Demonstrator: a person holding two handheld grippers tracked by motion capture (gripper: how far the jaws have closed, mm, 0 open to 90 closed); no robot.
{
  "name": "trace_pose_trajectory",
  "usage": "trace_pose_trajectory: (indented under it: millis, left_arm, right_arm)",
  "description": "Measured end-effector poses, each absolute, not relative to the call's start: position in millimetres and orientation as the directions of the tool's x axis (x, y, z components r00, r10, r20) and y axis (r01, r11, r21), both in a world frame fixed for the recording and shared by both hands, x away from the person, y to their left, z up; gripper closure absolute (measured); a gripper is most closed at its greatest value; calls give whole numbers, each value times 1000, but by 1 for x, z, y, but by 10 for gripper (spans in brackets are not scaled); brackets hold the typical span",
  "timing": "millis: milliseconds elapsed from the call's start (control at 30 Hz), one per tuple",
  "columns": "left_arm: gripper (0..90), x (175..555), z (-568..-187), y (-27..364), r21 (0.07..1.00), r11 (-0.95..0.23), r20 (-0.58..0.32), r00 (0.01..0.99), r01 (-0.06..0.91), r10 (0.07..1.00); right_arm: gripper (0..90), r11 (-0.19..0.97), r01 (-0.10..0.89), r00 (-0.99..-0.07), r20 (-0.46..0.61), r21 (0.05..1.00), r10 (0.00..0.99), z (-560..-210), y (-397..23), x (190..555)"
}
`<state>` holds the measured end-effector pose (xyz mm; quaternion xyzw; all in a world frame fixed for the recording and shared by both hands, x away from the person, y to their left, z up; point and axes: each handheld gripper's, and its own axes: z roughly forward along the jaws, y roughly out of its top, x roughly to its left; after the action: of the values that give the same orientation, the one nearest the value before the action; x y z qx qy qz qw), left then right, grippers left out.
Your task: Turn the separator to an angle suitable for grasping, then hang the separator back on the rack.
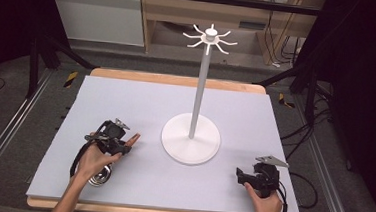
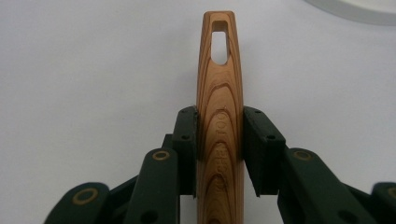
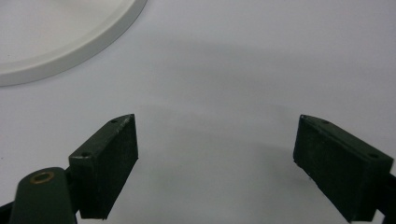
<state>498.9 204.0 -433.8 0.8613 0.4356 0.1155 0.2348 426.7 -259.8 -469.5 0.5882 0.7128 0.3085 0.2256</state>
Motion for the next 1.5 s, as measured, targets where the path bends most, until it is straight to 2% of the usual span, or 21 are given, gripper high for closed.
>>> trace_pose_trajectory:
  millis: [733,1133,1500]
  left_arm:
    - [674,471,-400,220,673,-429,-26,599,602,801]
    - [674,457,-379,231,810,-300,-42,560,504,828]
    - [674,444,-364,236,886,-205,-68,554,415,830]
  right_arm:
    - [143,114,687,-202,38,717,979,-469,-261,427]
    - [142,121,682,-208,32,721,978,-468,-259,425]
    - [142,117,679,-205,34,725,978,-467,-259,425]
